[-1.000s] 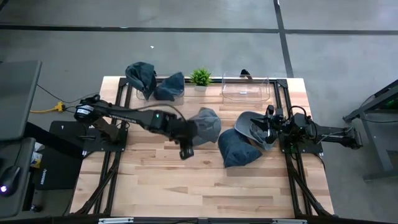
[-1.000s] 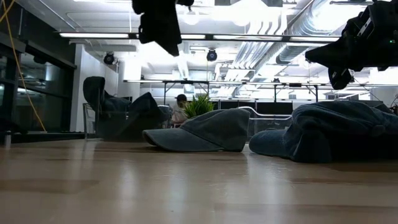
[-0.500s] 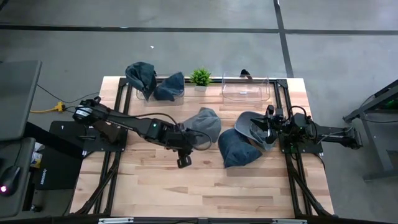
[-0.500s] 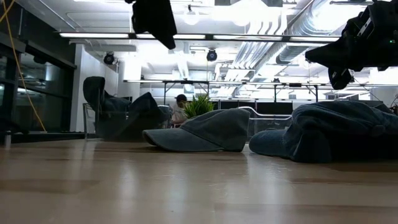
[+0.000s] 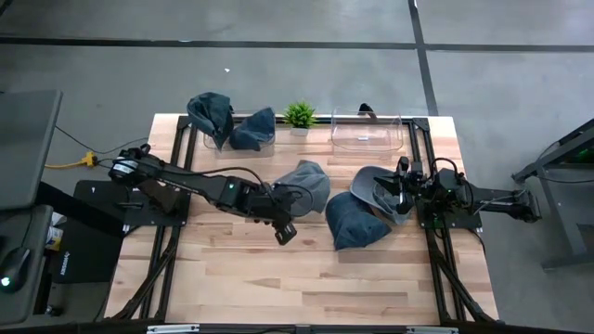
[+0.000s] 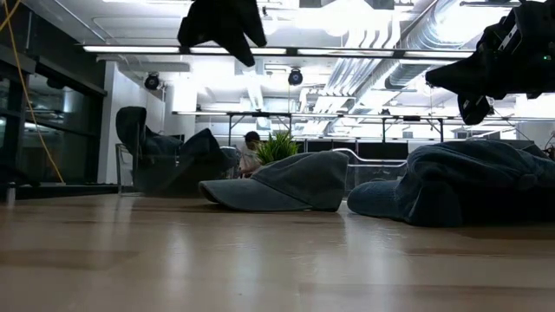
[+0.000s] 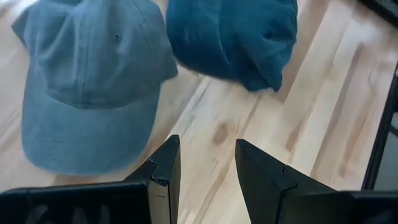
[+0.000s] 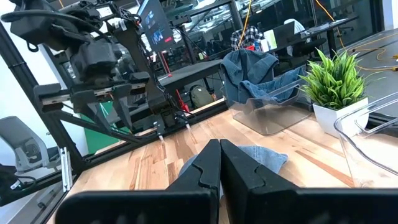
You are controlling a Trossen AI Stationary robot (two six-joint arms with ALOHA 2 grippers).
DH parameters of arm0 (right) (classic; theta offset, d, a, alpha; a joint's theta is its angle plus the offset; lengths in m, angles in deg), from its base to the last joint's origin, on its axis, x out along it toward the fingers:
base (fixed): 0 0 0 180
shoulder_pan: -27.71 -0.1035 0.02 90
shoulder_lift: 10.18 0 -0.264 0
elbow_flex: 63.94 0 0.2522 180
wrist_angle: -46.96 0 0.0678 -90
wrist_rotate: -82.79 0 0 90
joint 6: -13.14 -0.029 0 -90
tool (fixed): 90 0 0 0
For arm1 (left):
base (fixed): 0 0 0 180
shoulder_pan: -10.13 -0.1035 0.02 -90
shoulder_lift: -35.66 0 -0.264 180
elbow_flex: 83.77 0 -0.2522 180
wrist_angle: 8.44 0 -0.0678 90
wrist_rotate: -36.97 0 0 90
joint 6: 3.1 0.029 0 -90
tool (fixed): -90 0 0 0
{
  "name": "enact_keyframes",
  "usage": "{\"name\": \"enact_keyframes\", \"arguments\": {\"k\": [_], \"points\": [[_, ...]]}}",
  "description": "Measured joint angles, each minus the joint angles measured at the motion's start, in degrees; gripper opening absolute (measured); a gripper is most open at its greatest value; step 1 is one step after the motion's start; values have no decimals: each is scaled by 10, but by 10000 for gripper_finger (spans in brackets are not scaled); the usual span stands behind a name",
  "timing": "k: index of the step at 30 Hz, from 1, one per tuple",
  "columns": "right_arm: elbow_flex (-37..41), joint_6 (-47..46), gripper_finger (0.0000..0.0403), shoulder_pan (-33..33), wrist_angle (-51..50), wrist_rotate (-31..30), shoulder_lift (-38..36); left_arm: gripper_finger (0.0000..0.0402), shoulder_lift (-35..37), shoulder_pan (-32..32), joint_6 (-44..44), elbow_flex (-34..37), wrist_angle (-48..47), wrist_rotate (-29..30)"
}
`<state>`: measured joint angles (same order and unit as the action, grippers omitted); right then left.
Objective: Pick & Place hat
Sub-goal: Put the dark blue cap into the left transparent bin
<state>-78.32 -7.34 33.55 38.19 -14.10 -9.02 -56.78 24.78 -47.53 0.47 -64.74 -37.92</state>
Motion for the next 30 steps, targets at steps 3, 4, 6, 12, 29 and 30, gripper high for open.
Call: {"name": "enact_keyframes", "arguments": {"k": [3,4,6,12,29,30], "points": [[0,0,1,0,0,0,0,115,0,0,-17,0,2,22],[0,0,1,0,0,0,0,115,0,0,-21,0,0,26],[0,0,1,0,0,0,0,115,0,0,-29,0,-13,34],[0,-48,1,0,18,4,0,115,0,0,-44,0,-68,43],[-92,11,1,0,-42,13,48,115,44,0,-26,82,-13,51],[-108,22,1,0,-67,13,61,115,58,0,-28,102,7,49]]}}
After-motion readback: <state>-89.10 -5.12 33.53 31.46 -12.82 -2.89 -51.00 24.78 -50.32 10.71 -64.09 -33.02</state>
